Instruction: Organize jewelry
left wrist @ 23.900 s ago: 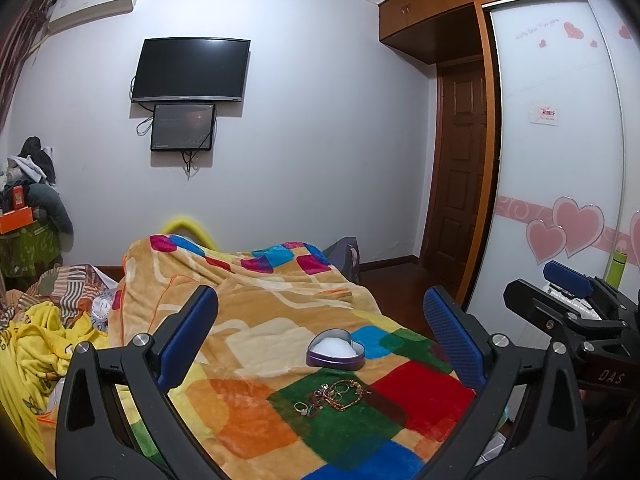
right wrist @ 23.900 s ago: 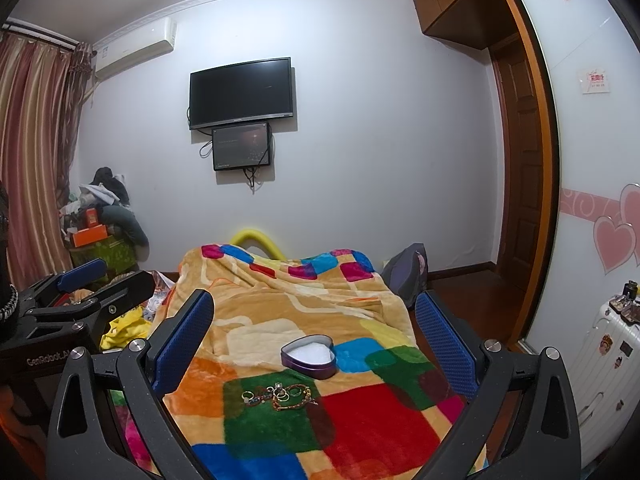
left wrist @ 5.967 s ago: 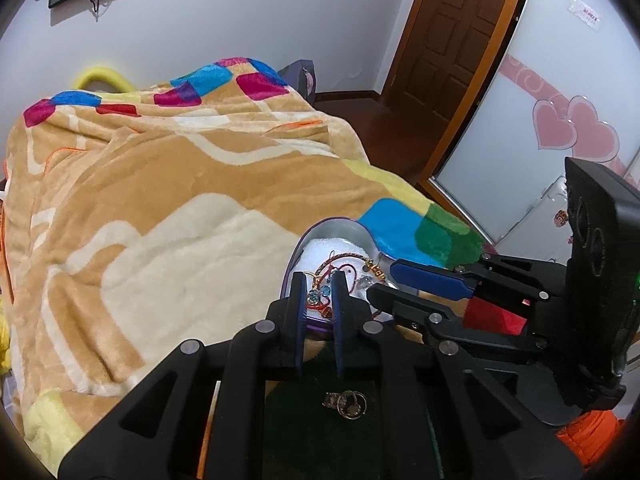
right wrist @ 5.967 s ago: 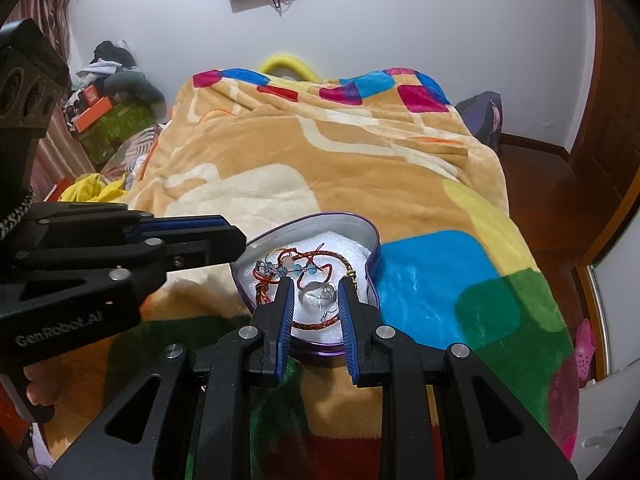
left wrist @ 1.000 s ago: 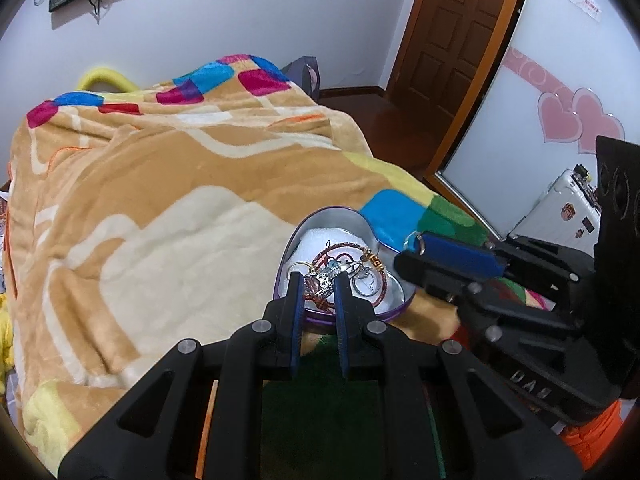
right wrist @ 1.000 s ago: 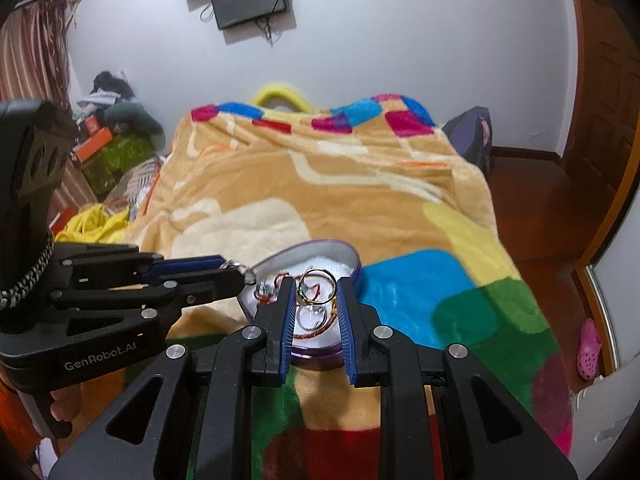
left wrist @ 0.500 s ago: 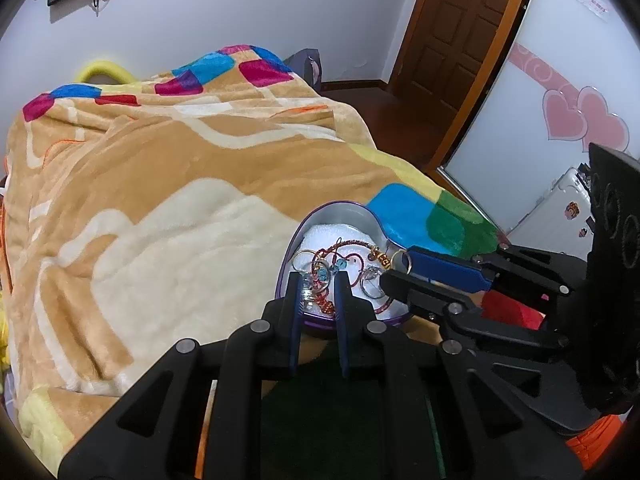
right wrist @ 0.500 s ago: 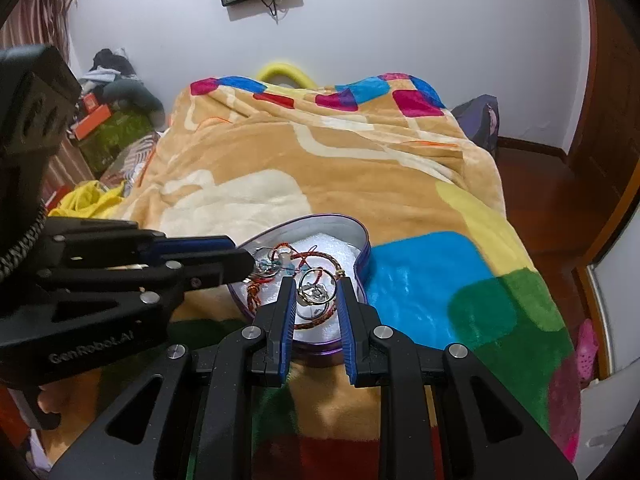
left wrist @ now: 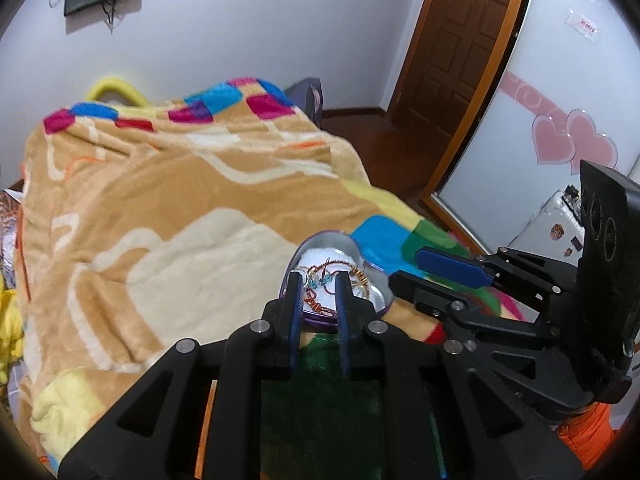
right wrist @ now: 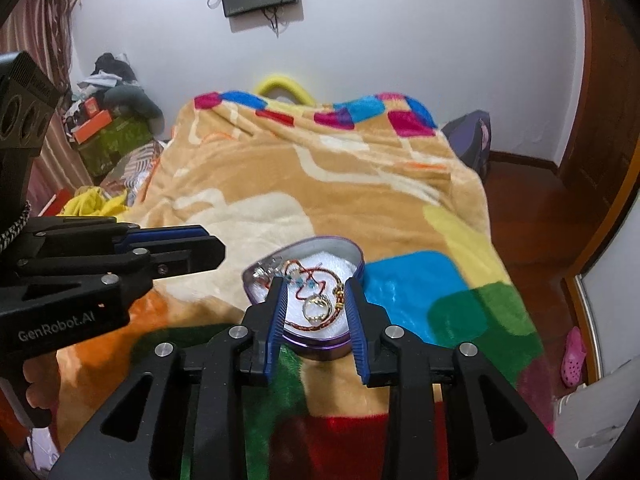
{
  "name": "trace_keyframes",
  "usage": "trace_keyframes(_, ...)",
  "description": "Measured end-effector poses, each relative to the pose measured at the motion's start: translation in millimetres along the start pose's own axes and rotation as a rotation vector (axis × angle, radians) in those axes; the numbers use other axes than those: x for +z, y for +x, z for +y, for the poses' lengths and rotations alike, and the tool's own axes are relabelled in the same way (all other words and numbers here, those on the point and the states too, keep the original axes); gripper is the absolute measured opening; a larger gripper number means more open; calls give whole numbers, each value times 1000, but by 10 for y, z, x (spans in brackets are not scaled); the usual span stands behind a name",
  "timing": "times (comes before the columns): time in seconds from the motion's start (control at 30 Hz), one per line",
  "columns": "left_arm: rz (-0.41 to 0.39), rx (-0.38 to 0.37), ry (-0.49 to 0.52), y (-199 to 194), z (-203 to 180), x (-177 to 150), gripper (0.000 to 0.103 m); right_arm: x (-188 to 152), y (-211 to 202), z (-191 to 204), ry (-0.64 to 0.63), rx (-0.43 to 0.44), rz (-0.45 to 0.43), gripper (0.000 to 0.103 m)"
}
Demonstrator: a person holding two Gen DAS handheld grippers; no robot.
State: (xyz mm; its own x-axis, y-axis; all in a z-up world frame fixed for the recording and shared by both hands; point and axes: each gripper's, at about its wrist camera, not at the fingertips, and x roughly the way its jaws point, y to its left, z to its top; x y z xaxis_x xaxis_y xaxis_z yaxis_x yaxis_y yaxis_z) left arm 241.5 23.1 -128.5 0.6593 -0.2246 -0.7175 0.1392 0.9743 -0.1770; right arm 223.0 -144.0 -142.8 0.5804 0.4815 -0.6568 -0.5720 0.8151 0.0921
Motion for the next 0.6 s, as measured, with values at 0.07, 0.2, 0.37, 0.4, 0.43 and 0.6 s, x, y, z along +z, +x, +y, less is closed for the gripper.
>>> trace_keyframes(0.07, -35, 9, 9, -184, -53, 10, 17, 31, -161, 28, -2, -6, -34, 27)
trace_keyframes(0.2, -117, 29, 33, -570, -191, 31, 22, 100, -555, 87, -2, -13, -120, 27)
trace_keyframes(0.37, -258, 44, 59, -1172, -393, 23, 31, 156, -1184, 202, 0, -32, -272, 27)
trace_keyframes(0.4, -284, 46, 65, -1281, -431, 16, 32, 165, -1283, 223, -1, -35, -299, 27)
trace_keyframes(0.43, -312, 50, 73, -1392, -474, 8, 32, 167, -1395, 248, -1, -37, -329, 27)
trace_keyframes(0.6, -482, 97, 101, -1988, -688, -136, 46, 103, -2093, 452, -18, -52, -521, 27)
